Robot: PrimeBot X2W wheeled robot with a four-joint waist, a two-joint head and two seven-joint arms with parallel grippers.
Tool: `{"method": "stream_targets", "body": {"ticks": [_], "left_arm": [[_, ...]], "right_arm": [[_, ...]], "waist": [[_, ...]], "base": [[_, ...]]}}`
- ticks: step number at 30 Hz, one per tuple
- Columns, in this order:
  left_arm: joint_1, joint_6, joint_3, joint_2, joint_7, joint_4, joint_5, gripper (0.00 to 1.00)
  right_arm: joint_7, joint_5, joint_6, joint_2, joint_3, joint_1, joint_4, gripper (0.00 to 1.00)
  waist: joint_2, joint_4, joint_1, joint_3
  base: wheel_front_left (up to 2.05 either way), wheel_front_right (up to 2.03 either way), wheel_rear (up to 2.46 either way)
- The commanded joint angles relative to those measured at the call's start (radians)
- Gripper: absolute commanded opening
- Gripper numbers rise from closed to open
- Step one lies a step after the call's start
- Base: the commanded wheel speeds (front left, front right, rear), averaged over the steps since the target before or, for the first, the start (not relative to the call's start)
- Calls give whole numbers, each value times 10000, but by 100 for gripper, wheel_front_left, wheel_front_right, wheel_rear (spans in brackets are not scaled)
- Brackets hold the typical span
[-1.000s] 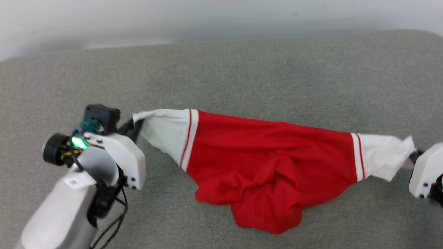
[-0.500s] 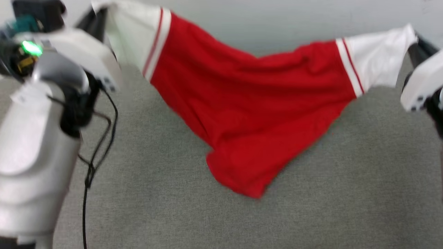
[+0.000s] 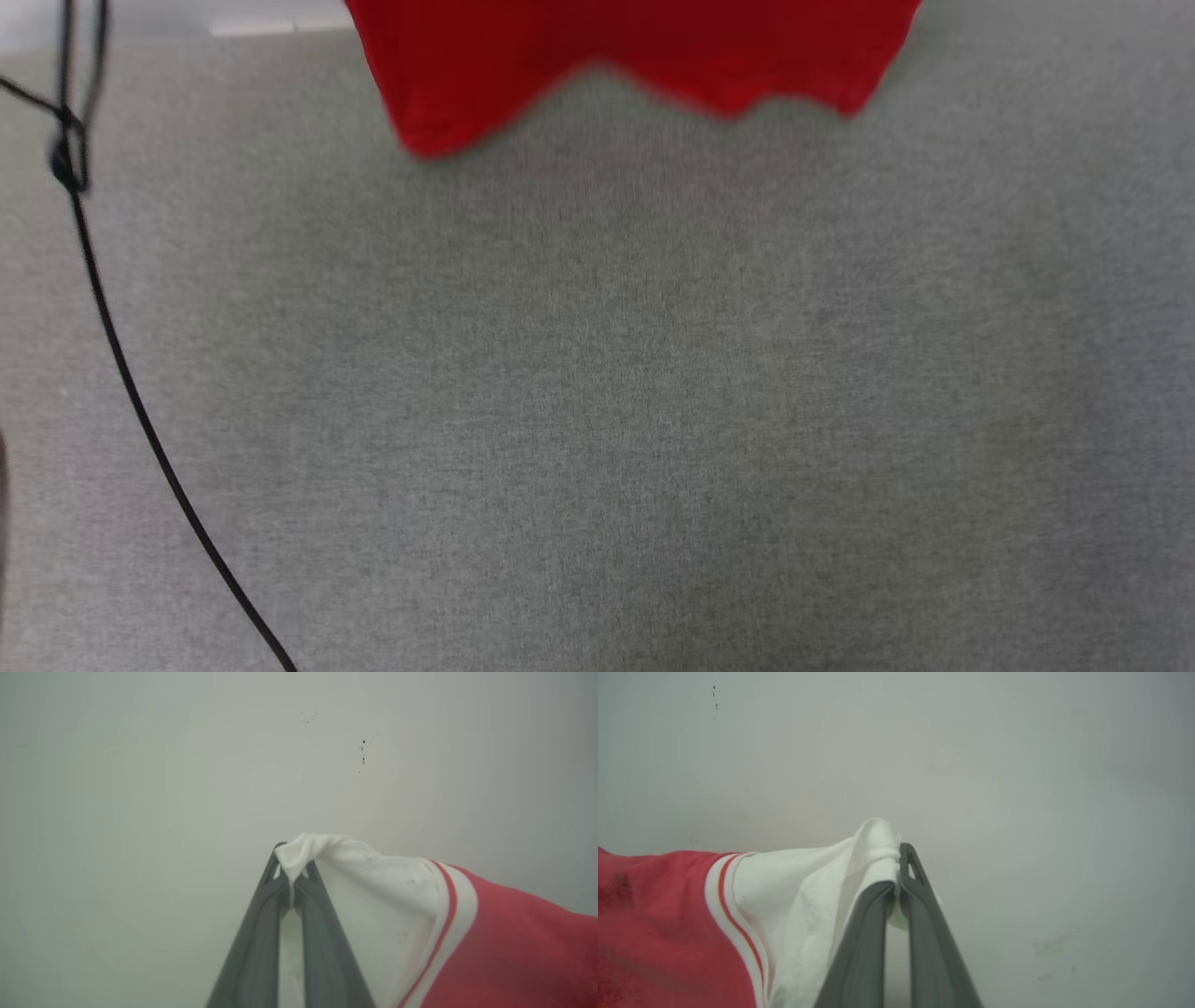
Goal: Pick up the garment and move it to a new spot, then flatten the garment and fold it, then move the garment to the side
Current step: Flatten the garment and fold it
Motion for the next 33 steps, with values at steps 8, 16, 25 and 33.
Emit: {"method": "stream_targets", "body": {"ticks": [8, 16, 25, 33], "left_arm": [[-1942, -331, 165, 109, -651, 994, -4, 0], [-2025, -674, 353, -17, -1073, 1917, -395, 0], [-789, -1132, 378, -340, -1673, 2692, -916, 0], [1606, -1304, 242, -998, -2521, 2579, -1264, 0]], "right_arm": [[-879, -337, -3, 362, 78, -2451, 1238, 0], [-1602, -343, -3, 479, 404, -3279, 2340, 0], [-2091, -174, -3, 464, 898, -2381, 3227, 0], [-2553, 490, -3, 309, 1498, 180, 3320, 0]], "waist": [[0, -123, -2, 2041], [0, -102, -2, 2987], [0, 30, -2, 2734], [0, 287, -2, 1313]], "base": [[0, 0, 0], [0, 0, 0], [0, 0, 0], [0, 0, 0]]}}
